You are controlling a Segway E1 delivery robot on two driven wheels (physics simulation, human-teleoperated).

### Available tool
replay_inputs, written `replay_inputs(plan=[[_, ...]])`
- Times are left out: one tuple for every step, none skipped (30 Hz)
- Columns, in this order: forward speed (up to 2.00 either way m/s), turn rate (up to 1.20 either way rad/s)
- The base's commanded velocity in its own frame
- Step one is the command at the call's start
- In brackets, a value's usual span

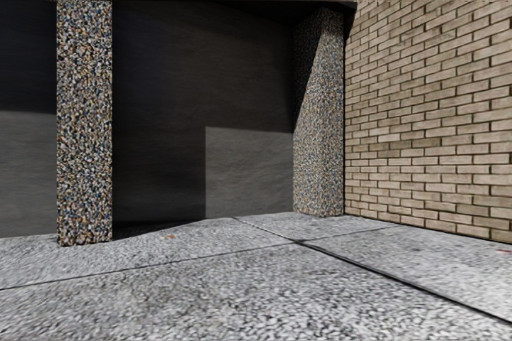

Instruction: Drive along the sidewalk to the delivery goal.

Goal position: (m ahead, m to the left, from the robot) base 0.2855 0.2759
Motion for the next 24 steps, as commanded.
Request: replay_inputs(plan=[[1.10, 0.38], [1.10, 0.38], [1.10, 0.38], [1.10, 0.38], [1.10, 0.38], [1.09, 0.38], [0.99, 0.35], [0.00, 0.00], [0.00, 0.00], [0.00, 0.00], [0.00, 0.00], [0.00, 0.00], [0.00, 0.00], [0.00, 0.00], [0.00, 0.00], [0.00, 0.00], [0.00, 0.00], [0.00, 0.00], [0.00, 0.00], [0.00, 0.00], [0.00, 0.00], [0.00, 0.00], [0.00, 0.00], [0.00, 0.00]])
